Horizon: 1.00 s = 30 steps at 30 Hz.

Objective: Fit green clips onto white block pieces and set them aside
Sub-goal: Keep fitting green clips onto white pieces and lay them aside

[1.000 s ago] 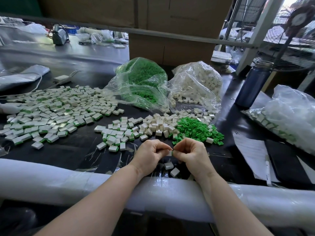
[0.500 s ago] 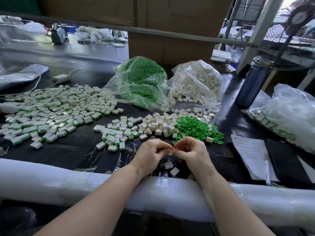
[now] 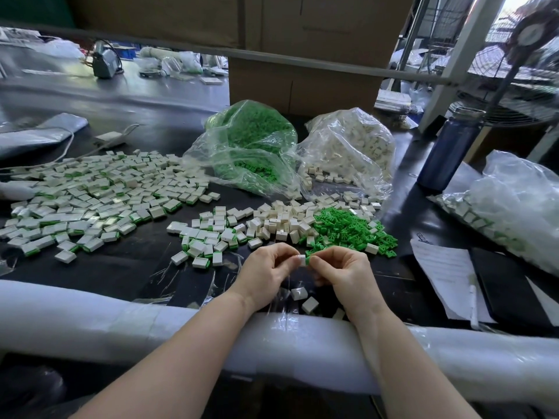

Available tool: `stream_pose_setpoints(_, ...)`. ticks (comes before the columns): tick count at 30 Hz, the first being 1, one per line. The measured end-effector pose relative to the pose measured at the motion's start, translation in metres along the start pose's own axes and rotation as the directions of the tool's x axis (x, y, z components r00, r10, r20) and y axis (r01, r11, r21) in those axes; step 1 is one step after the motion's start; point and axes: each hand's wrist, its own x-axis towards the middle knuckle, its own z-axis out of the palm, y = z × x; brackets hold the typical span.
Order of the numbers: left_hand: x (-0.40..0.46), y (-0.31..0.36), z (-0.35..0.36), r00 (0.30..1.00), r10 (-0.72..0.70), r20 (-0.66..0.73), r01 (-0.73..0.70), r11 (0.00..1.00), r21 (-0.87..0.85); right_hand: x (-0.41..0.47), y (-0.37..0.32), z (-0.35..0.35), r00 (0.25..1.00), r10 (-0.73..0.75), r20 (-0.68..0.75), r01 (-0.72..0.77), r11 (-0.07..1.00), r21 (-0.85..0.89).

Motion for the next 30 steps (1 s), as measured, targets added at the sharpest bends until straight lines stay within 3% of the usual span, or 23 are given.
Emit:
stream_pose_setpoints(6, 0.0003, -0.0011, -0.0005, 0.998, -0.047, 0.040, 0.046, 0.999, 0.024, 0.0018, 0.0014, 0.0043, 1.000, 0.028, 0.014, -0.026, 0.992, -0.123)
stream_pose_setpoints(14, -0.0019, -0.0025, 0.0003, 0.996, -0.037, 0.081, 0.032, 0.997, 0.067, 0.0020, -0.0003, 0.0050, 0.997, 0.070, 0.033, -0.063, 0.985, -0.159)
stream_pose_setpoints(20, -0.0017, -0.0029, 0.0007, 0.993, -0.025, 0.113, 0.010, 0.992, 0.127, 0.0009, -0.0007, 0.0042, 0.995, 0.046, 0.087, -0.023, 0.967, -0.252)
stream_pose_setpoints(27, -0.0018, 0.0007, 0.0027, 0.998, -0.025, 0.065, 0.024, 1.000, 0.009, 0.0003, -0.0018, 0.0026, 1.000, 0.016, -0.014, -0.016, 0.999, 0.034)
stream_pose_setpoints(30, -0.0021, 0.0021, 0.0039, 0.996, -0.029, 0.079, 0.032, 0.999, -0.036, 0.0007, -0.0003, 0.0023, 1.000, 0.001, 0.009, -0.001, 0.999, 0.043)
